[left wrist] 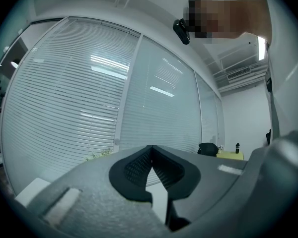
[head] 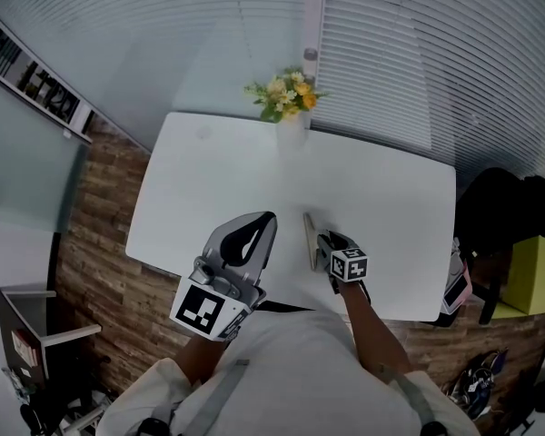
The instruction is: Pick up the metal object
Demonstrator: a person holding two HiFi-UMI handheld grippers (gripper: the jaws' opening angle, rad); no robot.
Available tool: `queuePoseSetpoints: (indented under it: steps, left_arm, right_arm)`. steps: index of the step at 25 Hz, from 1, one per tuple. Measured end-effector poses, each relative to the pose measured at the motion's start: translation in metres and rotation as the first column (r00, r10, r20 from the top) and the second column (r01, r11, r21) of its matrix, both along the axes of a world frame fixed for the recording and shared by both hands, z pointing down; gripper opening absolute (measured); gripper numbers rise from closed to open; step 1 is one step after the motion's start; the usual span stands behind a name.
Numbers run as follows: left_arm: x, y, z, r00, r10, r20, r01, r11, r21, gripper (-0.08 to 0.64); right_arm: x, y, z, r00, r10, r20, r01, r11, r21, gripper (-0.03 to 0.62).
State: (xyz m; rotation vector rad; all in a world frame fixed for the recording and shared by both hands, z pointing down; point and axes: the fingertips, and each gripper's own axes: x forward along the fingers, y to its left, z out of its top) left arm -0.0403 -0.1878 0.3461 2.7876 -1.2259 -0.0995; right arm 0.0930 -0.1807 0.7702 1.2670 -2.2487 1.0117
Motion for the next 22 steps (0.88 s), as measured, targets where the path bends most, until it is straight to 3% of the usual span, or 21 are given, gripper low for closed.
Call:
queuePoseSetpoints:
  steps: [22]
  left_arm:
    - [-0.002,0.006,-0.005,1.000,-0.015,0.002,0.015,1.000,0.008,0.006]
  right_arm:
    - [-0.012,0.003,-0.009,0.996,-0.002,0.088,0.001,1.000,0.011,0.041]
